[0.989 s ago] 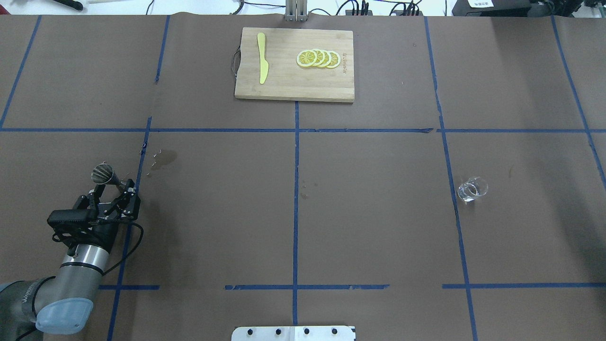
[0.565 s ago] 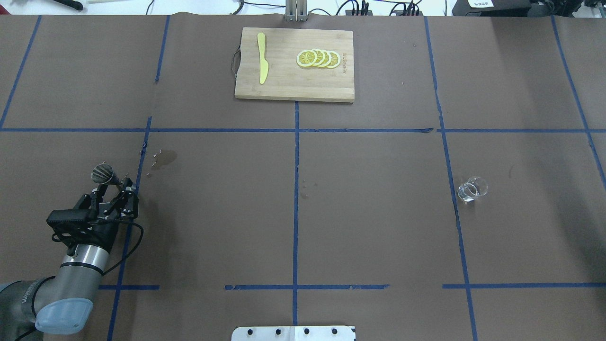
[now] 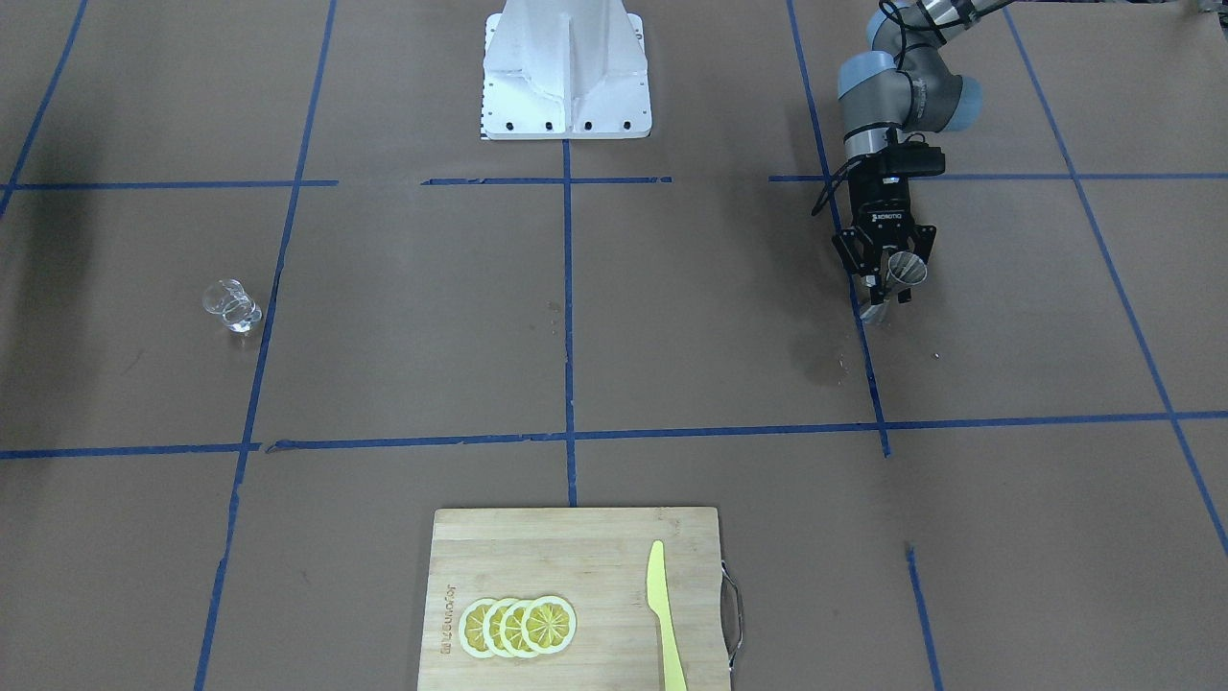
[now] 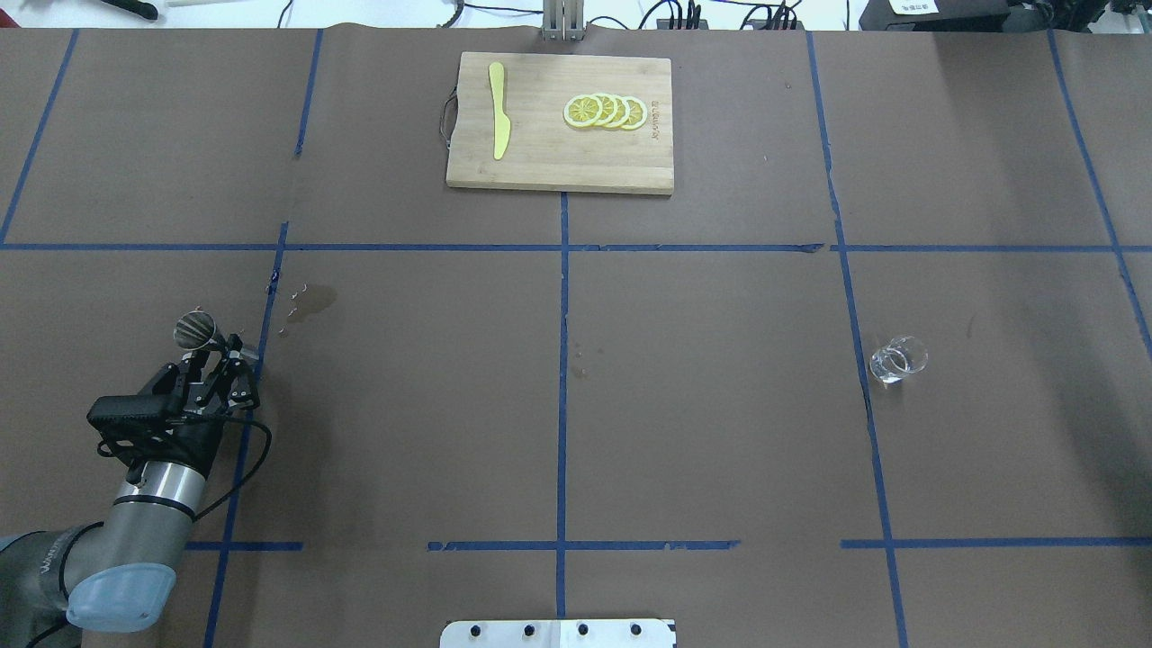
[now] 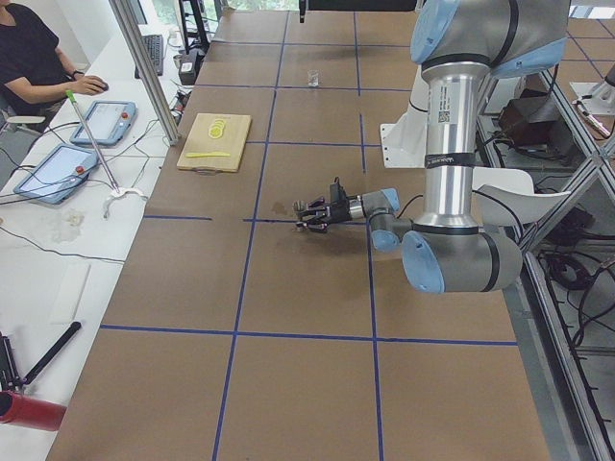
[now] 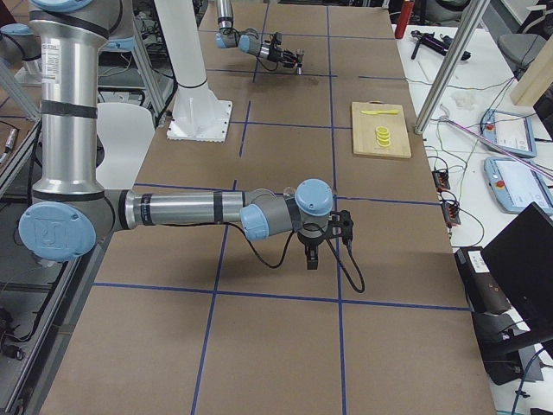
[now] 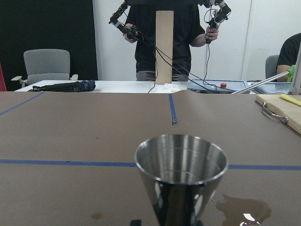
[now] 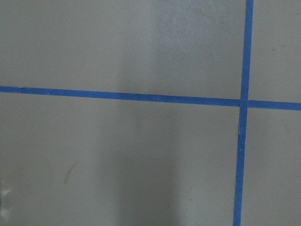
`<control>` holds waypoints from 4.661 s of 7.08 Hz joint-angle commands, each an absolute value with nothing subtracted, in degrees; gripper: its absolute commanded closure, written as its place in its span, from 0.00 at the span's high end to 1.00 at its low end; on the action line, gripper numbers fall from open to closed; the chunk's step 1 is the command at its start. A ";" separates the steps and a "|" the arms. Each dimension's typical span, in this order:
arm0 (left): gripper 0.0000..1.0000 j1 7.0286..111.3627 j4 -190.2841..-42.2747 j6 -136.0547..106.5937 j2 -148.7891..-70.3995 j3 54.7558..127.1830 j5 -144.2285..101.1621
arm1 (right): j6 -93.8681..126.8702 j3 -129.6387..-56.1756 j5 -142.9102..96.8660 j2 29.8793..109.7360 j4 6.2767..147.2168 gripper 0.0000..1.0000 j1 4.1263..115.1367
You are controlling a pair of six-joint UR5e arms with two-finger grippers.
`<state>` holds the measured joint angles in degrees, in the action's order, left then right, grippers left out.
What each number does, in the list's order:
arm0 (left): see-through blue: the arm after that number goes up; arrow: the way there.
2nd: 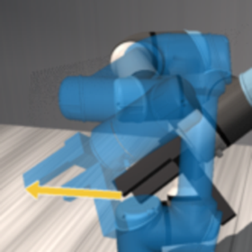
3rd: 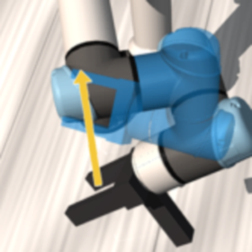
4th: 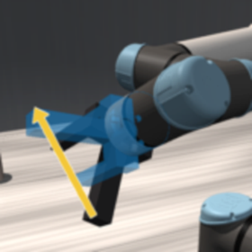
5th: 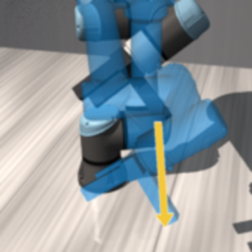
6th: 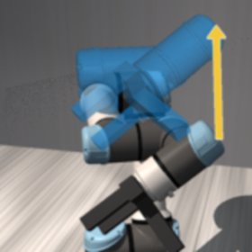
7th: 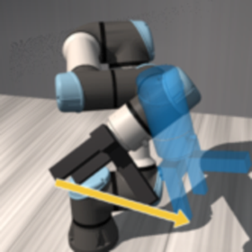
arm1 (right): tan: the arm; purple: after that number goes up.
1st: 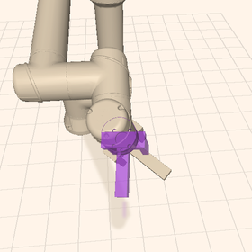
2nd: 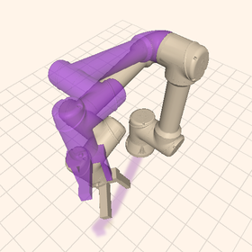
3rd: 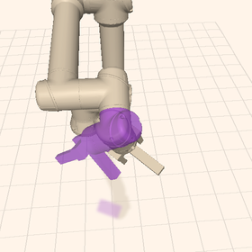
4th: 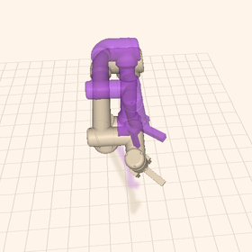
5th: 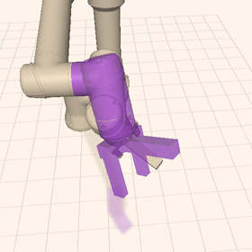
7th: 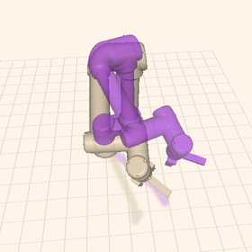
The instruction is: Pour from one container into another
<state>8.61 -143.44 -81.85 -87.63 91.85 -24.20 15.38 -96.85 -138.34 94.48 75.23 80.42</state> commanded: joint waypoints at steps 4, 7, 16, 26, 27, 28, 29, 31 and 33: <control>0.00 9.05 -143.44 -78.08 -87.71 92.28 -22.41 | 15.38 -96.86 -138.34 94.31 75.23 1.00 80.42; 0.00 9.23 -161.74 -60.20 -89.45 92.46 -23.02 | 15.47 -97.90 -137.99 94.13 75.15 1.00 80.42; 0.00 7.21 -164.10 -30.33 -114.24 86.57 -28.35 | 27.02 -119.14 -130.15 94.04 75.15 1.00 62.11; 0.00 9.40 -161.37 -27.89 -120.76 85.17 -45.52 | 47.81 -128.14 -110.74 93.43 75.15 1.00 42.90; 0.00 9.40 -161.45 -27.08 -121.02 85.17 -45.70 | 47.90 -128.23 -110.39 93.43 74.97 1.00 41.59; 0.00 9.40 -161.54 -26.90 -121.03 84.90 -46.83 | 47.90 -128.23 -109.78 93.51 73.84 1.00 40.44; 0.00 9.32 -161.98 -26.46 -121.03 85.25 -47.11 | 48.86 -128.23 -109.69 93.69 73.74 1.00 39.21; 0.00 9.32 -161.98 -26.19 -121.55 85.34 -47.02 | 63.46 -128.49 -96.86 93.87 73.74 1.00 31.61; 0.00 9.32 -162.07 -26.19 -121.55 85.08 -47.02 | 75.52 -129.02 -80.69 94.56 73.65 1.00 22.64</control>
<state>9.32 -162.03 -26.21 -121.51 85.23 -46.98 67.52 -128.78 -91.23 94.07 73.69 28.35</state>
